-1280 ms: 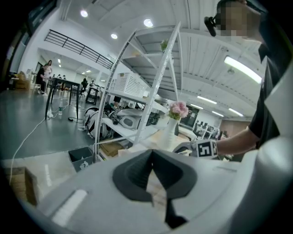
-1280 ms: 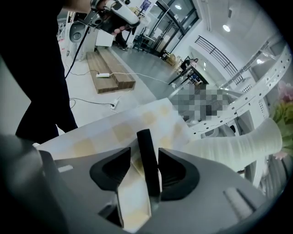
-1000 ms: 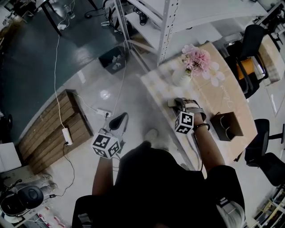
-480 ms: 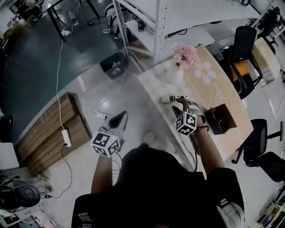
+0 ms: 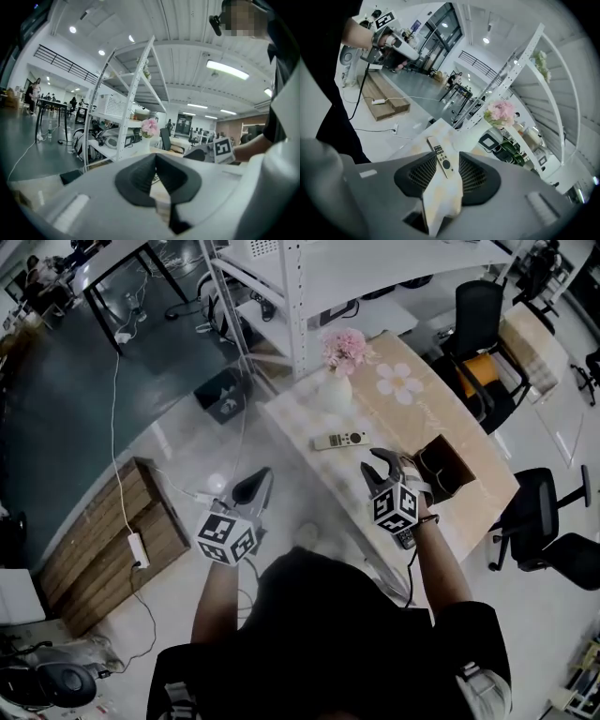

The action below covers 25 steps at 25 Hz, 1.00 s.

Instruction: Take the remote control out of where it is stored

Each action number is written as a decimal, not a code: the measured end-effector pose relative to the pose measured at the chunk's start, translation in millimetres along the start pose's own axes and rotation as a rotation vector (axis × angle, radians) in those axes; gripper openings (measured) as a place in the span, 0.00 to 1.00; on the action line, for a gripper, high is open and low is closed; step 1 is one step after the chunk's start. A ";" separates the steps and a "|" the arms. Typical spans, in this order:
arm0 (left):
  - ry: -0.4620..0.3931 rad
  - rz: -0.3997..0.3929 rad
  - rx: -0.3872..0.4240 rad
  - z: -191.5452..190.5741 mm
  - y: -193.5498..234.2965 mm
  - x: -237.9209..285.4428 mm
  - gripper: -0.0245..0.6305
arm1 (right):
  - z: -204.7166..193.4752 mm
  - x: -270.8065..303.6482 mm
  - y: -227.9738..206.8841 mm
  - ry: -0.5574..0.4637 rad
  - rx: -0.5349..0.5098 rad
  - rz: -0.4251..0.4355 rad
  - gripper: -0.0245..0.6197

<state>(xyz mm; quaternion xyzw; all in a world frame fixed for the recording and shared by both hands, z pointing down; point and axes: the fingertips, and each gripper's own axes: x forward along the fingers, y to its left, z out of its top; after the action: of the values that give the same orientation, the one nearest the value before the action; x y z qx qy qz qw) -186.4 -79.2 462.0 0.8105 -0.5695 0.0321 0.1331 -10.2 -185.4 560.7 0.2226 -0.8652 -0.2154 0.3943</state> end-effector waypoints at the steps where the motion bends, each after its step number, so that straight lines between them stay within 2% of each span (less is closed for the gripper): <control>1: 0.001 -0.013 0.005 0.6 -6.1 3.7 0.04 | -1.7 -8.6 -3.3 -0.005 0.008 -0.020 0.28; 13: -0.017 -0.173 0.046 23.3 -65.7 50.3 0.04 | -25.5 -102.1 -34.8 -0.080 0.212 -0.225 0.23; 20: -0.040 -0.218 0.056 29.7 -82.3 69.8 0.04 | -42.3 -135.3 -38.1 -0.073 0.259 -0.315 0.20; 25: -0.063 -0.247 0.059 32.2 -91.6 81.2 0.04 | -51.4 -160.1 -47.3 -0.140 0.379 -0.409 0.14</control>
<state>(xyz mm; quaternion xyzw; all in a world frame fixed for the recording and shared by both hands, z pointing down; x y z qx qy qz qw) -75.9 -132.6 431.1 0.8786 -0.4681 0.0068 0.0939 134.4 -145.0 471.6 0.4469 -0.8522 -0.1397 0.2333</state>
